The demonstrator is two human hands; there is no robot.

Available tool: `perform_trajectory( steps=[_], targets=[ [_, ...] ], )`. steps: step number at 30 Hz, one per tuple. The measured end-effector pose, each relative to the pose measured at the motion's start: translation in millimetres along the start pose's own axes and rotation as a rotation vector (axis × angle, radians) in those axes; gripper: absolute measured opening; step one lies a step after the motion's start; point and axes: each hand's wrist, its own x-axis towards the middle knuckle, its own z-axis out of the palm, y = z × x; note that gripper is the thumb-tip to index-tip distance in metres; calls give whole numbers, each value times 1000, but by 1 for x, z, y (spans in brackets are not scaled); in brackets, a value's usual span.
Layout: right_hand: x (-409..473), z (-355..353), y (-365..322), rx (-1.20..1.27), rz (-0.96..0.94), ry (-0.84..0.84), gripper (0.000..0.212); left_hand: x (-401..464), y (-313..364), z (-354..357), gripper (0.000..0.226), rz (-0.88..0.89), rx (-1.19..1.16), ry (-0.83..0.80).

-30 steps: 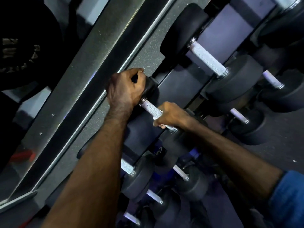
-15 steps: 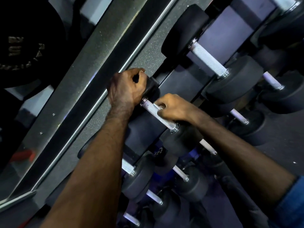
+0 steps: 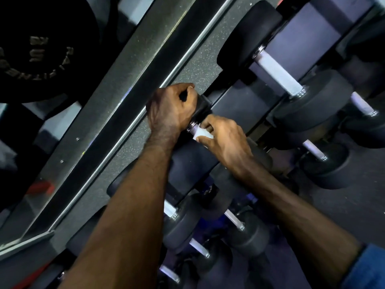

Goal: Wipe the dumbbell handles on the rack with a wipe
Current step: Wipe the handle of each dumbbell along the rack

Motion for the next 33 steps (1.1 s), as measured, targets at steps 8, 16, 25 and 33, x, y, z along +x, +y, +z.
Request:
perform_trajectory(
  steps=[8,16,25,33],
  targets=[
    [-25,-2,10,-159,50,55,32,-3,0,2,33,48,-19,15],
    [-28,-3,-2,-264,20,61,33,-1,0,1,34,83,-16,13],
    [-17,-7,-17,-192,23,23,31,-4,0,2,35,129,56,60],
    [-10,-27,17,-135,160,-219,18,-5,1,2,36,120,64,69]
  ],
)
